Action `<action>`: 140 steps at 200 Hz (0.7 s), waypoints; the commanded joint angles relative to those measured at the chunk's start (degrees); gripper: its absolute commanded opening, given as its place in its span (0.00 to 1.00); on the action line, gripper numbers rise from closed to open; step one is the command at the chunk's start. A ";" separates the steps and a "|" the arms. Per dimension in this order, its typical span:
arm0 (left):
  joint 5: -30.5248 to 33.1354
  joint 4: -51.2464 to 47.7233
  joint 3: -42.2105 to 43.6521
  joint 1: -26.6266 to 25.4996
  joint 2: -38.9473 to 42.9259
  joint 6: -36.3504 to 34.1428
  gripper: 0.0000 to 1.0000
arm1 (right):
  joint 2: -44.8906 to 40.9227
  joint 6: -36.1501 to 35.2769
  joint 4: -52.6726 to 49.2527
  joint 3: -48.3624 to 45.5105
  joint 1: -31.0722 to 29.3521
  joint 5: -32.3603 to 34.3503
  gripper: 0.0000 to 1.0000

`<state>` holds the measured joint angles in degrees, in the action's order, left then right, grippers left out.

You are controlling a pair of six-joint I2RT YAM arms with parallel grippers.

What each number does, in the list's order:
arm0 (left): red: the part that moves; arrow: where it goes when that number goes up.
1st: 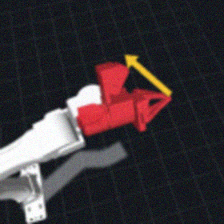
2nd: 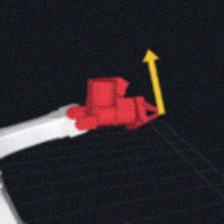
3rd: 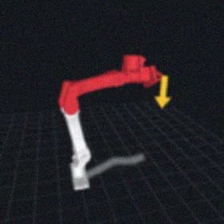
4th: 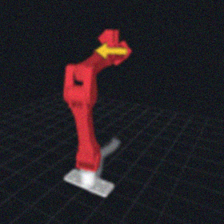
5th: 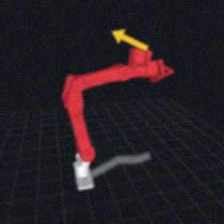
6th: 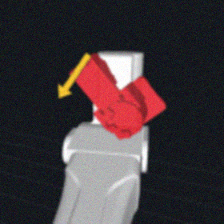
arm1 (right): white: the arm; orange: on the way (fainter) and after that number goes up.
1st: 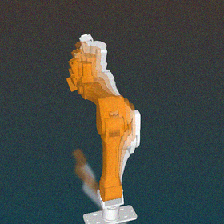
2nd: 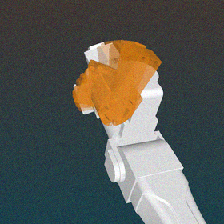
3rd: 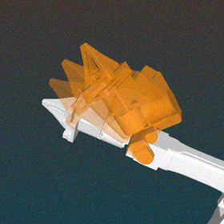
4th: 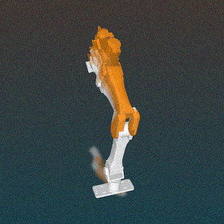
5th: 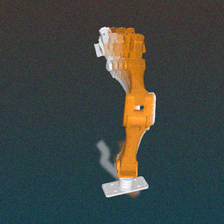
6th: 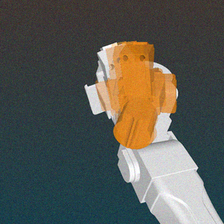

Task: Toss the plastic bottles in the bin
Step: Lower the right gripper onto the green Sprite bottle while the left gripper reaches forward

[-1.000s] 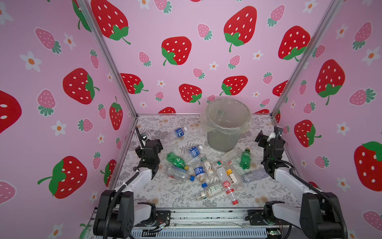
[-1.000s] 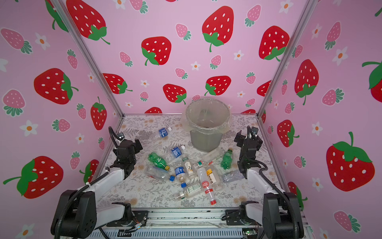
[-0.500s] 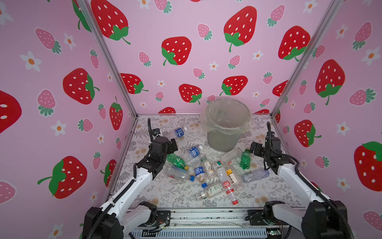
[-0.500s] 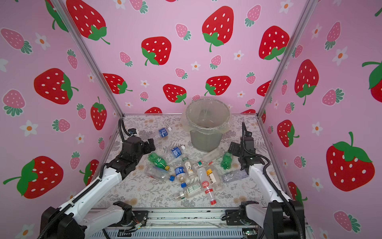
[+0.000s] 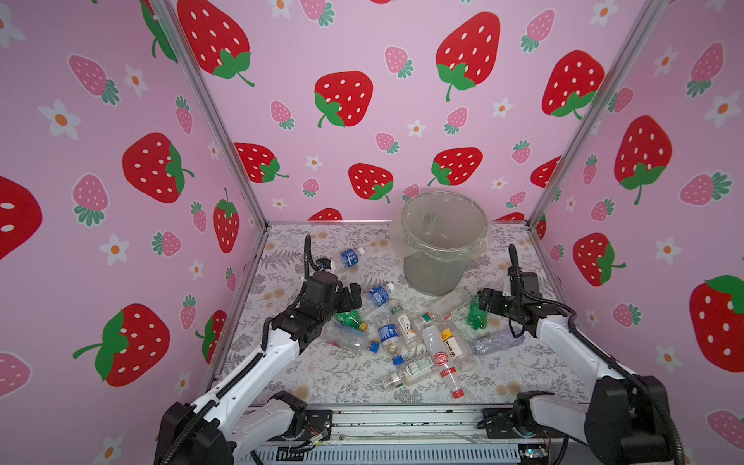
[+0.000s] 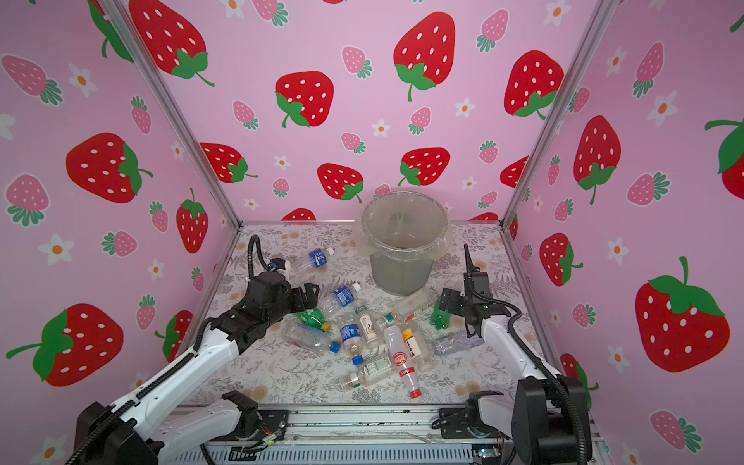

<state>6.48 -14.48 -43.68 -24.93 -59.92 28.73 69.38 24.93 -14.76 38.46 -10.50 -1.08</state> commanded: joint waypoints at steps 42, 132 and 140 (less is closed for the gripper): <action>-1.09 -2.02 1.43 -0.18 2.55 2.23 0.99 | 3.45 2.74 1.46 -3.11 -2.58 -2.83 0.88; -1.99 -2.70 1.82 -0.34 2.79 2.56 0.99 | 7.49 2.58 3.60 -3.32 -3.27 -0.32 0.68; -2.04 -2.90 1.59 -0.38 2.68 2.56 0.99 | 7.79 2.58 3.71 -3.28 -3.26 -0.24 0.65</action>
<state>5.06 -15.73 -42.44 -25.04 -57.71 30.28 76.01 27.29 -11.53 35.70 -13.61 -2.46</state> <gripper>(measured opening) 0.990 0.682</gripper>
